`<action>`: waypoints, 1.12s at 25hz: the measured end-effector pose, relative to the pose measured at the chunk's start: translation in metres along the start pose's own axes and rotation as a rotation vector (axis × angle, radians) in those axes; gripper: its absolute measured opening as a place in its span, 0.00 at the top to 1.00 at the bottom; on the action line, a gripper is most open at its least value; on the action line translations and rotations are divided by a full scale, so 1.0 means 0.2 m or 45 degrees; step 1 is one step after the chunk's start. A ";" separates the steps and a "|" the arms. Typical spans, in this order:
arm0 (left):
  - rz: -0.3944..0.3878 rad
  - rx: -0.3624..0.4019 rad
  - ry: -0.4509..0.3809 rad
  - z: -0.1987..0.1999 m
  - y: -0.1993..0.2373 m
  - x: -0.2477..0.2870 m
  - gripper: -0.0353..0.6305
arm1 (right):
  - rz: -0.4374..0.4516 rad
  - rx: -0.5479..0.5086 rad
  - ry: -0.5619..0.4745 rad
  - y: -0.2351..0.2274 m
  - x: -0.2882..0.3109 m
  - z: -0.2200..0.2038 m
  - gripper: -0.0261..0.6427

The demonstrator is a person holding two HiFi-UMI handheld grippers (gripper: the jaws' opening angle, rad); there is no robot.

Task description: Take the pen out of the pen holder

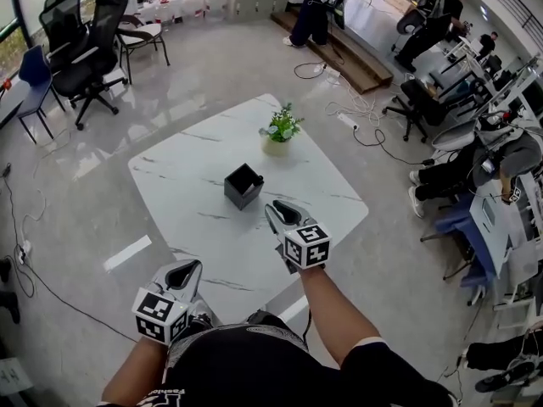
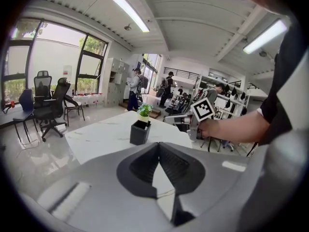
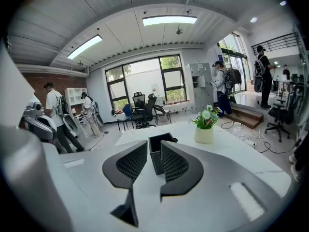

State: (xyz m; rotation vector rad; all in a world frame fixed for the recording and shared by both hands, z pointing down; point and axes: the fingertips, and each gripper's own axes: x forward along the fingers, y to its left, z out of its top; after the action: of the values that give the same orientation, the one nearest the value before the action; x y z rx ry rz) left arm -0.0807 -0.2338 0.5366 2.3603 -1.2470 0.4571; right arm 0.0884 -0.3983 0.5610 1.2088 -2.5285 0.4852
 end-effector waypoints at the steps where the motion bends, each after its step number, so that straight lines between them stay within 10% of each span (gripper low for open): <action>1: 0.006 -0.002 -0.002 0.00 0.00 0.00 0.86 | -0.001 -0.006 0.008 -0.02 0.03 0.00 0.84; 28: 0.149 -0.150 0.008 -0.05 0.08 -0.02 0.86 | 0.031 -0.033 0.200 -0.29 0.58 -0.07 0.84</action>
State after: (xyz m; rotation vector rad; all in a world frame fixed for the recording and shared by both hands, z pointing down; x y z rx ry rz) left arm -0.0975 -0.2333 0.5472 2.1948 -1.3760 0.4155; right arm 0.0650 -0.5064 0.6308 1.0865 -2.4117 0.5298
